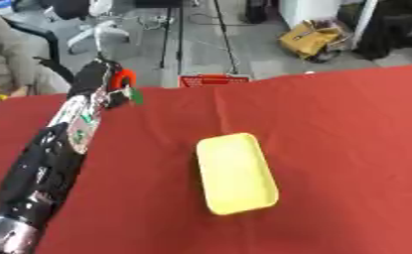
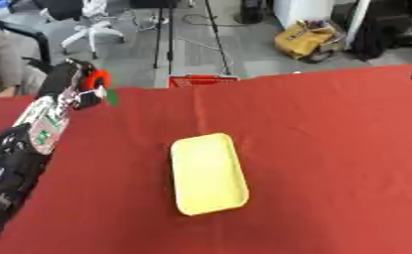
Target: Pick up objects on the table and place them in the box.
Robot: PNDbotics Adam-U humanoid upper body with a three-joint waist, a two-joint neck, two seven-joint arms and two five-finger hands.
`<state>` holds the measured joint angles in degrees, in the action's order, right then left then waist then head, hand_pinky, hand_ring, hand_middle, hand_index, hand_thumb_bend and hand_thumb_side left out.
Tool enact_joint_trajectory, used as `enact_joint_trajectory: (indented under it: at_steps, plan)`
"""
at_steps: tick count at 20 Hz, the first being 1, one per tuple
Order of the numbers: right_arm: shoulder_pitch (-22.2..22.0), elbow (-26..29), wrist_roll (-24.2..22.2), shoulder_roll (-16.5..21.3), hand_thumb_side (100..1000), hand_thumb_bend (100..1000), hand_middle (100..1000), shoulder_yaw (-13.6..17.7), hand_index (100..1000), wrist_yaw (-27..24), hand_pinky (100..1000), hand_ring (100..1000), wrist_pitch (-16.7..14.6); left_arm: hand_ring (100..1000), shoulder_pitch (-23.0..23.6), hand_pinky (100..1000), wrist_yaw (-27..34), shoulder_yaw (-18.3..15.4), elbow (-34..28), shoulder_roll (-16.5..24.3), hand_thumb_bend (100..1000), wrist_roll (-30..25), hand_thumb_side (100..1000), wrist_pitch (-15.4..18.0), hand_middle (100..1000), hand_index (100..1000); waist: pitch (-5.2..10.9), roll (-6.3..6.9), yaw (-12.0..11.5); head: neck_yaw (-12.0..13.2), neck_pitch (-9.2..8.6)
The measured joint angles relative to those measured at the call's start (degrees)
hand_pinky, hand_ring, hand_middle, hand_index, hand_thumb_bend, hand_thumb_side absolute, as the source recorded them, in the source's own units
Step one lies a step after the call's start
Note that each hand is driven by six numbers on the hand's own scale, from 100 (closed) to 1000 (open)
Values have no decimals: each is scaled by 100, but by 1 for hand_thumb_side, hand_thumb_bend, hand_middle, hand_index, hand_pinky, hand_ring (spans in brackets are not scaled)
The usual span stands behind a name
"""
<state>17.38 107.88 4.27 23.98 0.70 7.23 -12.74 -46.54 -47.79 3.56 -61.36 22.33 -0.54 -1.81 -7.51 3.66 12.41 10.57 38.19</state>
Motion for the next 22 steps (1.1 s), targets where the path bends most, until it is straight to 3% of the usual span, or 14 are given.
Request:
enact_joint_trajectory:
  at_steps: [5, 12, 19, 22]
  plan:
    - [25, 0, -4, 0, 905, 448, 845, -1, 946, -1, 750, 698, 0, 430, -86, 490, 467, 744, -496, -11, 100, -878, 160, 527, 489, 639, 0, 0, 27, -29, 0]
    - [26, 0, -9, -1, 907, 446, 845, -4, 946, -3, 750, 697, 0, 448, -188, 500, 519, 1450, -567, -258, 100, -1671, 158, 1035, 498, 644, 0, -2, 80, -70, 0]
    - [29, -2, -26, -16, 911, 441, 845, -14, 946, -9, 750, 697, -9, 462, -206, 511, 260, 1901, -444, -574, 100, -1993, 160, 1452, 517, 653, 0, -1, 91, -98, -19]
    - [29, -2, -31, -32, 911, 440, 845, -19, 946, -10, 750, 697, -13, 497, -171, 534, 29, 2007, -402, -677, 103, -1984, 203, 1599, 531, 666, 0, -1, 97, -104, -25]
